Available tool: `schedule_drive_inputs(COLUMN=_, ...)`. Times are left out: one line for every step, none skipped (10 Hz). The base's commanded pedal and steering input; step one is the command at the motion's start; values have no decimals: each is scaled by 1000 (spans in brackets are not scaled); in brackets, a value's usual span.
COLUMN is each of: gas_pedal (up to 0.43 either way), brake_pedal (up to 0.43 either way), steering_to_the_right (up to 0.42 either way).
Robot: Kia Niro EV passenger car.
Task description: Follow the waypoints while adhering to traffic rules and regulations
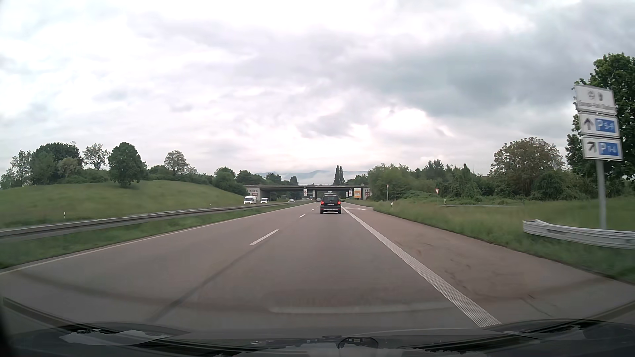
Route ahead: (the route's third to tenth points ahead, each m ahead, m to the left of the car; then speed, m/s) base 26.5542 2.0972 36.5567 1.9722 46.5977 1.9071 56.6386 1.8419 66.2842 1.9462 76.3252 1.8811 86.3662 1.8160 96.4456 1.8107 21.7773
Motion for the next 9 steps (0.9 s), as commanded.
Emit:
schedule_drive_inputs(gas_pedal=110, brake_pedal=0, steering_to_the_right=-1)
schedule_drive_inputs(gas_pedal=118, brake_pedal=0, steering_to_the_right=-1)
schedule_drive_inputs(gas_pedal=118, brake_pedal=0, steering_to_the_right=0)
schedule_drive_inputs(gas_pedal=118, brake_pedal=0, steering_to_the_right=0)
schedule_drive_inputs(gas_pedal=118, brake_pedal=0, steering_to_the_right=0)
schedule_drive_inputs(gas_pedal=118, brake_pedal=0, steering_to_the_right=0)
schedule_drive_inputs(gas_pedal=130, brake_pedal=0, steering_to_the_right=0)
schedule_drive_inputs(gas_pedal=130, brake_pedal=0, steering_to_the_right=0)
schedule_drive_inputs(gas_pedal=130, brake_pedal=0, steering_to_the_right=0)
